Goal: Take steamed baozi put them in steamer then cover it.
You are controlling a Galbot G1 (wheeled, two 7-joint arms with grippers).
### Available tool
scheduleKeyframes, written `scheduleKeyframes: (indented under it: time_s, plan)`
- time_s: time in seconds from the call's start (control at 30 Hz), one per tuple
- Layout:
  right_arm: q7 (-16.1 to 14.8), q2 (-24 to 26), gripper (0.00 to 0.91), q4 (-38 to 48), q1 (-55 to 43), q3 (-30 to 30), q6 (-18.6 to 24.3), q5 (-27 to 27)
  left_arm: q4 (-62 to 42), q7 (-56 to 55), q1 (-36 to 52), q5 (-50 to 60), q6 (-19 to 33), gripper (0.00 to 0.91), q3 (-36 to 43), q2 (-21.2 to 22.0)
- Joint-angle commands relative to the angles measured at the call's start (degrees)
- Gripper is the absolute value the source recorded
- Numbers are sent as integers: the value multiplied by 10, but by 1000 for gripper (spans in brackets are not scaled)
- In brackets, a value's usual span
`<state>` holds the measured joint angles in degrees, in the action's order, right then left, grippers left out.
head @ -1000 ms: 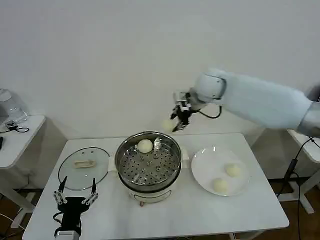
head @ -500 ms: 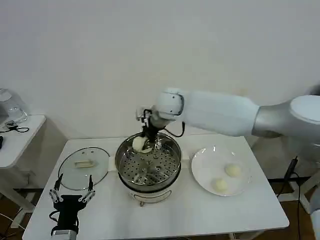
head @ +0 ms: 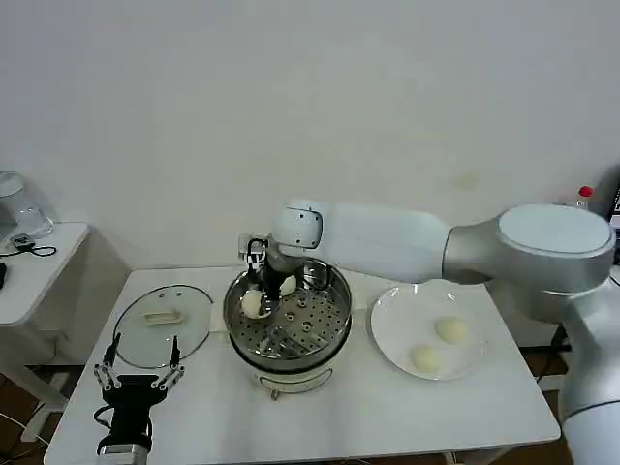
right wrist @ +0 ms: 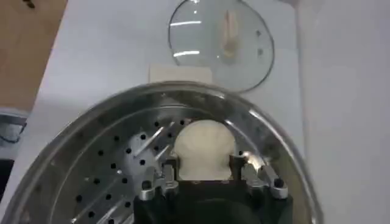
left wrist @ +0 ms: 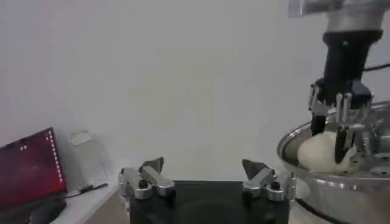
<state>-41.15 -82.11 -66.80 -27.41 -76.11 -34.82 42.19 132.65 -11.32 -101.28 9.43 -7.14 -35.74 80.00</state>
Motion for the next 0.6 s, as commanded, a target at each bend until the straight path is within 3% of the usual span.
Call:
scheduleKeyframes:
  time_s: [0.03,0.3,0.5,0.6]
  plan:
    - [6,-19,907,22,21,2,-5,-16,0,0,0,1,0,907,0,0]
    - [-5,20,907,-27,-34,3,-6,-5,3,0,-5,1,0,907,-1,-1]
    - [-17,100,907,-99,-113,-3,-2,1,1,1,1,1,-2,907,3,1]
    - [-42,160,907,-139,-160,-22,12,-15,-1,2,5,0,-4,907,8,-1]
